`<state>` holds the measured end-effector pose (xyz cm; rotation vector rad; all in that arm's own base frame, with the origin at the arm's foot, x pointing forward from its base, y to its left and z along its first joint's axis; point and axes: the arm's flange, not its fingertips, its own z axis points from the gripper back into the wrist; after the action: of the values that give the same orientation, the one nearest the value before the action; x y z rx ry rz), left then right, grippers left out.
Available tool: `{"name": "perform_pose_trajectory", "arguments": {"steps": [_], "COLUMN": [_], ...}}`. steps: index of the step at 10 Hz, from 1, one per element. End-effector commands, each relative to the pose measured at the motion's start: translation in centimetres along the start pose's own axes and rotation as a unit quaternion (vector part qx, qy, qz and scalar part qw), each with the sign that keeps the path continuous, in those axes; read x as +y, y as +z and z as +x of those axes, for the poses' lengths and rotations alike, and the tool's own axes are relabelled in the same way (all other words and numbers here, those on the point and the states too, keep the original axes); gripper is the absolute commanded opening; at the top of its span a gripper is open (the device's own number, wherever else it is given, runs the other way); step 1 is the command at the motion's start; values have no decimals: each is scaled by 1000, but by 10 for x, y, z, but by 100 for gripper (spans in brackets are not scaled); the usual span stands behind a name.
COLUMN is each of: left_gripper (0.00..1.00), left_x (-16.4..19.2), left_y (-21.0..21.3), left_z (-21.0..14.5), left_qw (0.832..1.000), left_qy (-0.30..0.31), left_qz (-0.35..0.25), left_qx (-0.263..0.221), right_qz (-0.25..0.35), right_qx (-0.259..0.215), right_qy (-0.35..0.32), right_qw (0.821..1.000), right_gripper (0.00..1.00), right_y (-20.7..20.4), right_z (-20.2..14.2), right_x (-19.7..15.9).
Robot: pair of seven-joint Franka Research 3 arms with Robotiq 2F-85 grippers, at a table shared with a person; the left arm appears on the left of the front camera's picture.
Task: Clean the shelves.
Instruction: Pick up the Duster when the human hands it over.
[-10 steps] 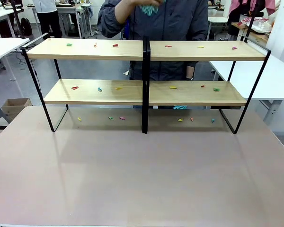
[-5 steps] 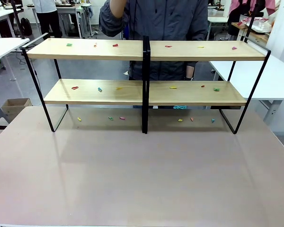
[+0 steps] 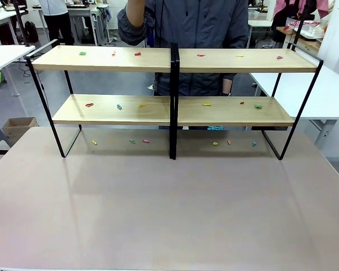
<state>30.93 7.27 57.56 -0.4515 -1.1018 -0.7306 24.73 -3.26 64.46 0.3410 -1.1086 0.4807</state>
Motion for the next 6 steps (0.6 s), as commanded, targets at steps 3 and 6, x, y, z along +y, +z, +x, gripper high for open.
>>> {"name": "perform_pose_trajectory", "arguments": {"steps": [3,6], "left_gripper": [100,100], "left_x": [-48,-47], "left_y": [-18,-19], "left_z": [-56,-56], "left_qw": [1000,1000], "left_qy": [-3,-7], "left_qz": [-10,-15], "left_qx": [-8,-5], "right_qz": [-15,-11], "right_qx": [-14,11], "right_qy": [-18,-19], "right_qw": [1000,1000], "right_gripper": [100,100], "right_y": [-33,-42], "right_z": [-64,-66], "right_x": [27,26]}}
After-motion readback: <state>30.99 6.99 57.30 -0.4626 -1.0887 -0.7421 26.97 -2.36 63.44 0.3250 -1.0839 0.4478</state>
